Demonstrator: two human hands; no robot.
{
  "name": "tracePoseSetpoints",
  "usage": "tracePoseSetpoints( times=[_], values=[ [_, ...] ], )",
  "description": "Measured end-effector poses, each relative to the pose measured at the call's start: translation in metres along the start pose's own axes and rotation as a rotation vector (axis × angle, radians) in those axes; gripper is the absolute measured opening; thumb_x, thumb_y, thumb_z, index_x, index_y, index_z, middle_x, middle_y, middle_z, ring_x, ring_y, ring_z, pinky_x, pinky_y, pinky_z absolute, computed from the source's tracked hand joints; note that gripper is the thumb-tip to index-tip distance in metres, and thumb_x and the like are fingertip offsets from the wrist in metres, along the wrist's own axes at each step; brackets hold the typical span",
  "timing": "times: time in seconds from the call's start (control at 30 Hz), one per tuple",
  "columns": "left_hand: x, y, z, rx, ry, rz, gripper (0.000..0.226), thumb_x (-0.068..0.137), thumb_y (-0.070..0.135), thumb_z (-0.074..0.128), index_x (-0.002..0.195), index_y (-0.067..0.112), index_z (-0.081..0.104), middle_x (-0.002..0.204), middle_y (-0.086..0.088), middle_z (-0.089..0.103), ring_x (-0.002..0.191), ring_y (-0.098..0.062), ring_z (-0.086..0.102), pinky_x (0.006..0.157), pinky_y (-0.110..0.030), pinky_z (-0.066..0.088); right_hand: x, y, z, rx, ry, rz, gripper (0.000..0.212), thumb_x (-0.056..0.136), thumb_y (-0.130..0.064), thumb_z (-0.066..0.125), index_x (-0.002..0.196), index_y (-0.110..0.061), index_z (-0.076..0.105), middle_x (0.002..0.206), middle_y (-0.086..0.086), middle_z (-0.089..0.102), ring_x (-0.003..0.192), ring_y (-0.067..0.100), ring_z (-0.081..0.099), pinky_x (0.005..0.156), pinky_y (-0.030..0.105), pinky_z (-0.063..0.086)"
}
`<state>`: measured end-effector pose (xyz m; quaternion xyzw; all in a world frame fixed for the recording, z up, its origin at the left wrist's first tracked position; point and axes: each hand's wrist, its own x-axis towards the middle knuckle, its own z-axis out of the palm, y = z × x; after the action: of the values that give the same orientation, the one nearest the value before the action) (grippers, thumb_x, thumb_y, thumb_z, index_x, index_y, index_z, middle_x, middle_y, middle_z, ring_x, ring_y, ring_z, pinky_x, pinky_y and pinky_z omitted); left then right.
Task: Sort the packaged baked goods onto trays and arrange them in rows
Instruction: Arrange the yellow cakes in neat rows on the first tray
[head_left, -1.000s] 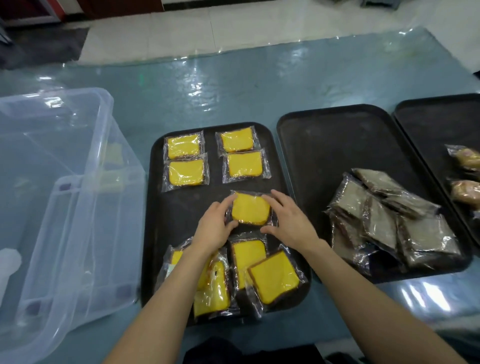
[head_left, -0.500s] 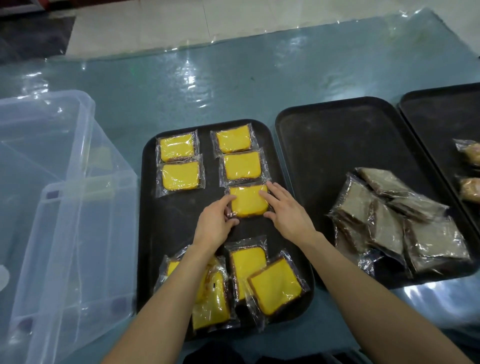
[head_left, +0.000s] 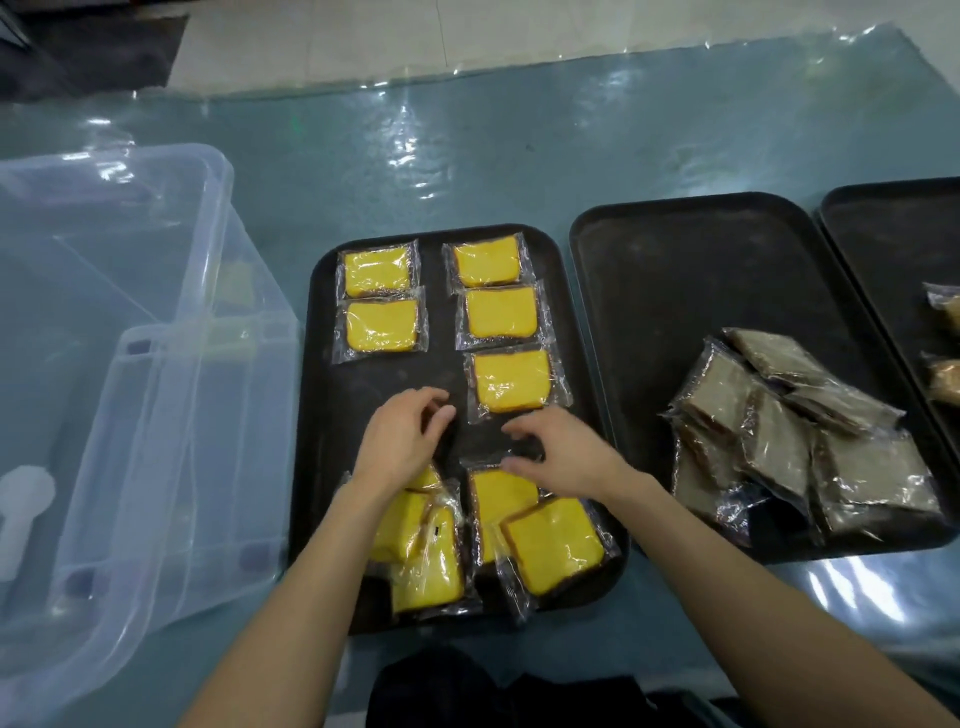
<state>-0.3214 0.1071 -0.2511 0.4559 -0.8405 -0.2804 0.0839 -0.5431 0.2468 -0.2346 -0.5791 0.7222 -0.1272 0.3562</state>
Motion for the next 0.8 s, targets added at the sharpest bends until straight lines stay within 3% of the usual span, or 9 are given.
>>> tracePoseSetpoints(
  times=[0.1,0.17,0.27,0.37,0.5,0.63,0.7,0.8],
  values=[
    [-0.023,-0.028,-0.008,0.060,-0.002,-0.039,0.038,0.110,0.058,0.049,0.130,0.035,0.072,0.129,0.010,0.067,0.127,-0.014,0.057,0.114,-0.051,0.048,0.003,-0.010,0.013,-0.238,-0.155,-0.009,0.074,0.089,-0.060,0.079,0.152,-0.028,0.057,0.127,-0.008,0.059,0.131,0.016,0.045,0.112,0.044,0.045],
    [-0.040,-0.043,-0.009,0.056,-0.066,-0.102,0.046,0.107,0.066,0.042,0.132,0.040,0.071,0.134,0.010,0.061,0.133,-0.015,0.051,0.116,-0.051,0.044,0.006,-0.015,0.012,-0.278,-0.188,0.012,0.062,0.087,-0.059,0.082,0.138,-0.026,0.066,0.118,-0.007,0.057,0.123,0.019,0.047,0.108,0.045,0.047],
    [-0.063,-0.051,-0.004,0.053,-0.100,-0.129,0.046,0.108,0.063,0.043,0.137,0.039,0.069,0.132,0.007,0.056,0.131,-0.017,0.047,0.115,-0.050,0.043,0.008,-0.019,0.003,-0.143,-0.232,0.063,0.040,0.085,-0.048,0.089,0.109,-0.023,0.070,0.109,-0.005,0.058,0.103,0.019,0.060,0.092,0.041,0.057],
    [-0.074,-0.047,0.002,0.010,-0.074,-0.158,0.040,0.112,0.054,0.047,0.142,0.037,0.067,0.128,0.005,0.055,0.127,-0.017,0.048,0.113,-0.048,0.045,0.009,-0.023,-0.016,-0.009,-0.228,0.126,0.034,0.087,-0.038,0.090,0.107,-0.023,0.066,0.107,-0.003,0.069,0.098,0.017,0.069,0.085,0.037,0.060],
    [-0.081,-0.048,0.003,-0.066,-0.056,-0.211,0.038,0.113,0.049,0.046,0.142,0.036,0.068,0.121,0.006,0.054,0.121,-0.015,0.051,0.108,-0.042,0.048,0.015,-0.027,-0.042,0.171,0.003,0.194,0.033,0.088,-0.031,0.091,0.111,-0.027,0.068,0.105,-0.005,0.073,0.096,0.014,0.072,0.082,0.036,0.063],
    [-0.083,-0.057,0.000,-0.116,-0.054,-0.222,0.034,0.112,0.046,0.052,0.139,0.037,0.071,0.114,0.008,0.055,0.112,-0.013,0.057,0.100,-0.039,0.052,0.029,-0.042,-0.044,0.557,0.338,0.300,0.035,0.097,-0.025,0.082,0.128,-0.021,0.066,0.113,0.000,0.073,0.099,0.017,0.072,0.074,0.033,0.059],
    [-0.082,-0.061,-0.003,-0.143,-0.019,-0.243,0.033,0.112,0.044,0.054,0.137,0.035,0.073,0.113,0.009,0.059,0.109,-0.012,0.060,0.098,-0.038,0.053,0.043,-0.061,-0.036,0.767,0.365,0.332,0.033,0.099,-0.022,0.080,0.128,-0.017,0.066,0.117,0.002,0.074,0.102,0.018,0.073,0.077,0.034,0.061],
    [-0.077,-0.065,-0.011,-0.298,0.155,-0.344,0.032,0.113,0.038,0.055,0.140,0.027,0.069,0.120,0.007,0.068,0.110,-0.010,0.065,0.093,-0.030,0.054,0.066,-0.092,-0.017,0.855,0.303,0.336,0.026,0.100,-0.024,0.079,0.123,-0.017,0.069,0.112,0.001,0.075,0.101,0.019,0.073,0.084,0.040,0.063]
  ],
)
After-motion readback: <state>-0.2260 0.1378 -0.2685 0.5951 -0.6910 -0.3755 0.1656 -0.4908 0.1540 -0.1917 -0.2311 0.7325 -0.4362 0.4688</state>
